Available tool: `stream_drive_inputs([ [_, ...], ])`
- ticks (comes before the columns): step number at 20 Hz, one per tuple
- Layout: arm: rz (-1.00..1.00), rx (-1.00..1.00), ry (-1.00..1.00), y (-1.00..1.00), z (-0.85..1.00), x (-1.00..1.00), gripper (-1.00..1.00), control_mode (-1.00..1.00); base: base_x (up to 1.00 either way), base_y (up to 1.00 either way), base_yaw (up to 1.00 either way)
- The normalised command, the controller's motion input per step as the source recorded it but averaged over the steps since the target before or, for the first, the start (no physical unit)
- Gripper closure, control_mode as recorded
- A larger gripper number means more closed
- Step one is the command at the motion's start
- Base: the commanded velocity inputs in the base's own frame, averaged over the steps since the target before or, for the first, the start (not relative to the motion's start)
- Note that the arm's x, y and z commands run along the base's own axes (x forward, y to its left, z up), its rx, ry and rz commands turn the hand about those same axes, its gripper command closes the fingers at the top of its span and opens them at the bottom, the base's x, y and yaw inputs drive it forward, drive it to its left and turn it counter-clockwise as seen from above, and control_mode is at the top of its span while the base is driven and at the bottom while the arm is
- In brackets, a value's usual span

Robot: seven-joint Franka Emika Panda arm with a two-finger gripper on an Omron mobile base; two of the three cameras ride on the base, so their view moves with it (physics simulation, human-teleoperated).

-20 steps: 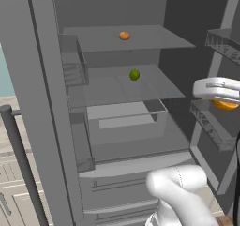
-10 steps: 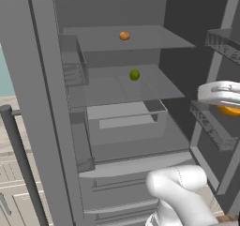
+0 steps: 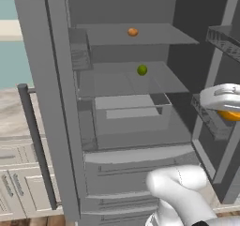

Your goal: Pick up the orange and tangerine from the fridge and place one fruit on each plate on the dining counter.

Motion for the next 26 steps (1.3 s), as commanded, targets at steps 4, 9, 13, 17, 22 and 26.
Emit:
stream_drive_inputs([
  [4, 0.0, 0.0, 0.0, 0.0, 0.0, 0.0, 1.0, 1.0, -0.81, 0.0, 0.37],
  [9, 0.0, 0.0, 0.0, 0.0, 0.0, 0.0, 1.0, 1.0, -0.98, 0.0, 0.46],
  [13, 0.0, 0.0, 0.0, 0.0, 0.0, 0.0, 1.0, 1.0, -0.91, 0.02, 0.49],
  [17, 0.0, 0.0, 0.0, 0.0, 0.0, 0.0, 1.0, 1.0, -0.83, 0.06, 0.54],
  [22, 0.0, 0.0, 0.0, 0.0, 0.0, 0.0, 1.0, 1.0, -0.77, 0.08, 0.58],
  [26, 0.0, 0.0, 0.0, 0.0, 0.0, 0.0, 1.0, 1.0, -0.81, 0.15, 0.55],
])
